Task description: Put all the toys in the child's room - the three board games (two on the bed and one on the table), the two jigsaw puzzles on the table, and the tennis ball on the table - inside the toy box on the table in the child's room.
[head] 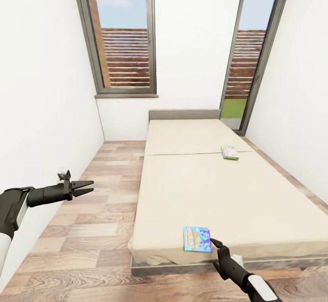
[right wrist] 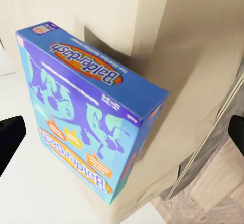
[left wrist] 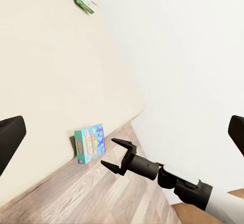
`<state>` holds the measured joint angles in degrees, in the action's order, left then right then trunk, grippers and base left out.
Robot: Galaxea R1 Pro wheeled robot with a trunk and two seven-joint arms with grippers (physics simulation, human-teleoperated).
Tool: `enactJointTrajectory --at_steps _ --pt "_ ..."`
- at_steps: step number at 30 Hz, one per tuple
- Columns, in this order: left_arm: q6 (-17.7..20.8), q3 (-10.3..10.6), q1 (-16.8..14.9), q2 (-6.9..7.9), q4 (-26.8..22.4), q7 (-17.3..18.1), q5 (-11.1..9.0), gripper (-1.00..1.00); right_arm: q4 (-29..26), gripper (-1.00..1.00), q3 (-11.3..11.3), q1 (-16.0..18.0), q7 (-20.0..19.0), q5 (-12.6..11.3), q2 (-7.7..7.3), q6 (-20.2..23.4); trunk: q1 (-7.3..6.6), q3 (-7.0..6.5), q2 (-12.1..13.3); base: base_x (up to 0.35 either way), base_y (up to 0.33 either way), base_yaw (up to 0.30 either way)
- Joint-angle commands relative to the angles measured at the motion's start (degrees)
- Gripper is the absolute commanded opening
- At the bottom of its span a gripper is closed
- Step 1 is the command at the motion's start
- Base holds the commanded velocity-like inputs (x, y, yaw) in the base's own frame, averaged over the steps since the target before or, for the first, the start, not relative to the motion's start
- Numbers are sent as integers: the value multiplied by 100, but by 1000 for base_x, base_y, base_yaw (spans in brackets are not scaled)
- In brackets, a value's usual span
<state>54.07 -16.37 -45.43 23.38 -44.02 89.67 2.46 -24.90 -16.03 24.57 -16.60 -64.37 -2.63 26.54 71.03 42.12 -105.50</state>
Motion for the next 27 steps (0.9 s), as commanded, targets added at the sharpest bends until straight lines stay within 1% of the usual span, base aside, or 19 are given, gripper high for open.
enactJointTrajectory --at_steps 1,5,15,20,23,27 --pt "60 -6 -3 -1 -2 33 26 100 0 100 -34 4 -7 -13 13 43 22 24 -44 0 0 0" --pt "60 -6 -5 -1 -2 33 26 100 -4 100 -32 4 -27 -3 65 37 110 96 -205 0 0 0" --pt "60 -6 -4 -1 -2 33 26 100 -13 100 -32 4 -115 7 86 30 329 275 -606 0 0 0" --pt "60 -6 -5 -1 -2 33 26 100 -23 100 -29 6 -345 23 87 31 329 275 -606 0 0 0" --pt "60 -6 -8 -1 -2 33 26 100 -31 100 -25 5 -610 38 87 28 329 275 -606 0 0 0" --pt "60 -6 -3 -1 -2 33 26 100 -38 100 -6 4 -777 45 87 27 329 275 -606 0 0 0"
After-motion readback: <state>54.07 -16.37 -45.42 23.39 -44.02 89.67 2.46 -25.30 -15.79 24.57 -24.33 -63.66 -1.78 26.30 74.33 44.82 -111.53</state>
